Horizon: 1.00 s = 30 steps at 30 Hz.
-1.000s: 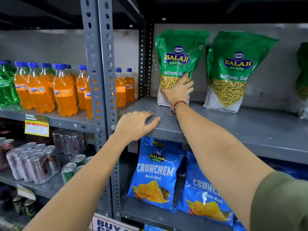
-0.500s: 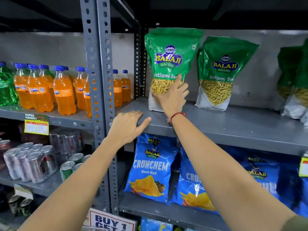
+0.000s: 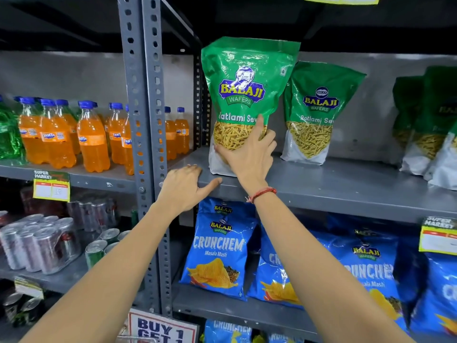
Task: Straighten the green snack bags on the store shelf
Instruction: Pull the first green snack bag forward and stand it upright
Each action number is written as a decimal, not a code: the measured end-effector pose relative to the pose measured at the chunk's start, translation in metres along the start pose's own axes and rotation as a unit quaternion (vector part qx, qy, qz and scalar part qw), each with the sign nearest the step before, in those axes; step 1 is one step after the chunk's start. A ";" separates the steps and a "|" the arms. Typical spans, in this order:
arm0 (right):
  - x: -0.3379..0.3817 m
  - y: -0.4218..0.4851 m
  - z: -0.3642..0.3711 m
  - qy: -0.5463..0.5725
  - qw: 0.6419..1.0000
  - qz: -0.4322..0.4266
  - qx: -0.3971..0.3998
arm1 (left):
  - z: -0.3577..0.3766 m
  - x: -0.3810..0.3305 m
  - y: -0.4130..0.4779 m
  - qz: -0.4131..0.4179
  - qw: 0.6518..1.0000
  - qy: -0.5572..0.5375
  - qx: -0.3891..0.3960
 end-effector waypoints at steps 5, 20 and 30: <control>0.002 -0.008 -0.008 0.008 1.000 -0.003 0.004 | -0.003 0.001 0.000 0.009 0.999 -0.032 -0.025; 0.006 -0.021 -0.022 -0.008 0.999 -0.028 0.015 | -0.007 -0.002 0.000 -0.003 0.996 -0.067 -0.059; -0.069 0.033 -0.065 0.041 0.997 -0.015 -0.060 | -0.032 -0.077 -0.028 -0.012 0.942 -0.191 -0.275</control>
Point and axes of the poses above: each hand's wrist, its own y-axis towards the middle knuckle, its own z-axis out of the palm, x = y × z, the point moved 8 cm from there along y, towards the middle knuckle, and after that the axes turned 4 degrees about -y, right-handed, at the moved point
